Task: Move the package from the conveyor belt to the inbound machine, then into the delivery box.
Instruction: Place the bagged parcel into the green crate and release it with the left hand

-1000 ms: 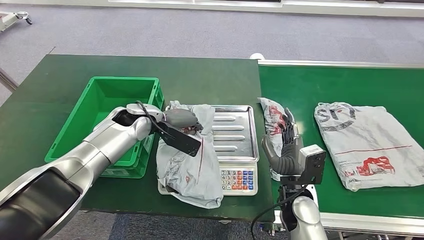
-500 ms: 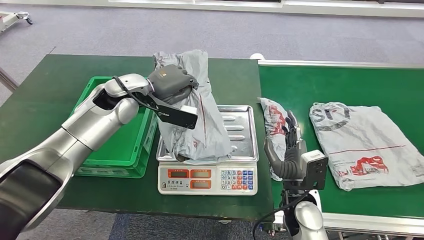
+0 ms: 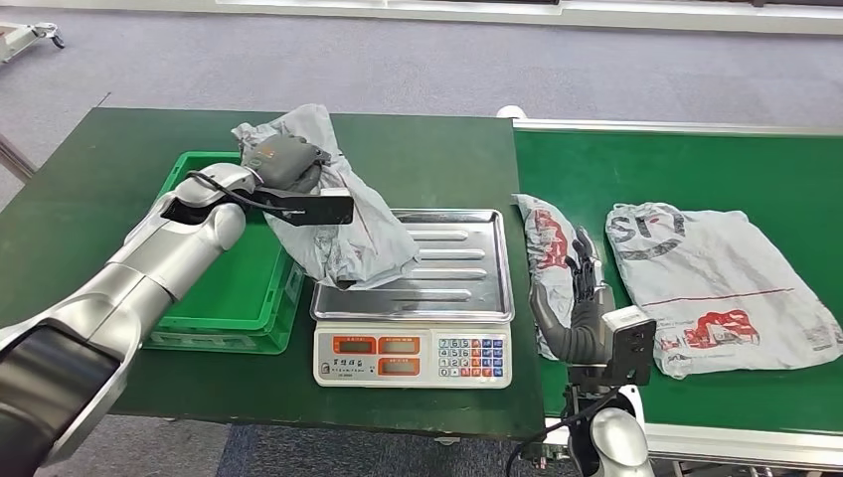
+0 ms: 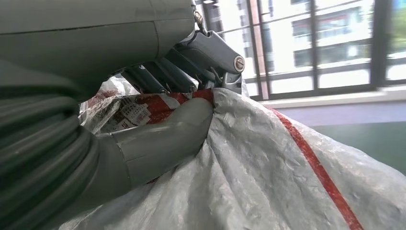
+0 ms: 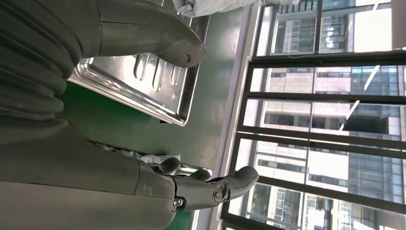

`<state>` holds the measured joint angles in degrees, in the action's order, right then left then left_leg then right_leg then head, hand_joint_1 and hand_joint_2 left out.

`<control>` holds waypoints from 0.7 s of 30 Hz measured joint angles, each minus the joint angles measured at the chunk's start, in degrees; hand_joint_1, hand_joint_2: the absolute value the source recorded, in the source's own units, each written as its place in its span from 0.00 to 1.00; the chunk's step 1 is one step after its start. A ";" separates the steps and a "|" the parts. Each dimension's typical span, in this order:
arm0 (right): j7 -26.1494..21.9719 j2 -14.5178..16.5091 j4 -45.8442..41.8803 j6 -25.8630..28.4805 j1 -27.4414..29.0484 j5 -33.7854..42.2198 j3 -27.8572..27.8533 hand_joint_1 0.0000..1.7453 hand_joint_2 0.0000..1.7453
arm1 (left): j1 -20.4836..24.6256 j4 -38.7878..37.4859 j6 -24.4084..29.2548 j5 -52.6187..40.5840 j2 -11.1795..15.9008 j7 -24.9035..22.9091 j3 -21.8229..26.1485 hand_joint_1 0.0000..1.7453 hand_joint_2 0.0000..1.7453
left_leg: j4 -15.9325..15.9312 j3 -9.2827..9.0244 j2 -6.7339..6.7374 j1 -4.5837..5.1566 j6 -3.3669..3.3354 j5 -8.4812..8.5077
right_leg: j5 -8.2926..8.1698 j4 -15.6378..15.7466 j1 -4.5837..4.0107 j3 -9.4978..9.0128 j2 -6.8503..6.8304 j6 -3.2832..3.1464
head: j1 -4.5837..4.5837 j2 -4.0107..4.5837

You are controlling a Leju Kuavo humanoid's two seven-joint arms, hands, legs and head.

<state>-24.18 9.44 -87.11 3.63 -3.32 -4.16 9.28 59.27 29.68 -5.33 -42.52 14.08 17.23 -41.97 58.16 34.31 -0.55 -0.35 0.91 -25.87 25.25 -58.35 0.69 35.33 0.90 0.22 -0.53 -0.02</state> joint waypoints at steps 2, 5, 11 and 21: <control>0.01 0.00 -0.14 0.00 0.33 -0.04 -0.05 0.00 1.00 | -0.47 -1.78 1.41 -0.21 0.17 -0.93 1.37 1.00 1.00 | 0.00 0.00 0.01 0.00 0.00 0.00 | 0.00 0.00 0.00 0.01 0.00 0.00 | -0.01 0.00; 0.01 0.00 -0.26 -0.02 0.61 -0.05 -0.08 0.00 1.00 | -1.09 -3.68 2.33 -0.26 0.61 -1.52 3.12 1.00 1.00 | 0.00 0.01 0.02 0.00 0.00 0.00 | 0.00 0.00 0.00 0.03 0.01 -0.01 | 0.00 0.00; -0.01 0.00 -0.27 -0.25 0.68 -0.02 -0.08 0.00 1.00 | -1.82 -5.41 2.71 -0.70 1.30 -2.19 5.51 1.00 1.00 | 0.00 0.03 -0.01 0.00 0.00 0.00 | 0.01 0.00 -0.01 0.03 -0.01 -0.02 | -0.01 0.00; -0.04 0.00 -0.27 -0.63 0.39 0.21 -0.08 0.00 1.00 | -2.34 -5.92 3.01 -2.57 1.98 -3.46 9.02 1.00 1.00 | 0.00 0.04 -0.01 0.00 0.00 0.00 | 0.01 0.00 -0.01 0.03 -0.02 -0.02 | 0.00 0.00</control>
<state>-24.22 9.44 -87.38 2.99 -2.93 -3.96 9.20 56.93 23.76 -2.31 -45.09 16.06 13.77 -32.95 58.16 34.36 -0.56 -0.35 0.91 -25.87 25.26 -58.35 0.68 35.36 0.88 0.20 -0.53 -0.02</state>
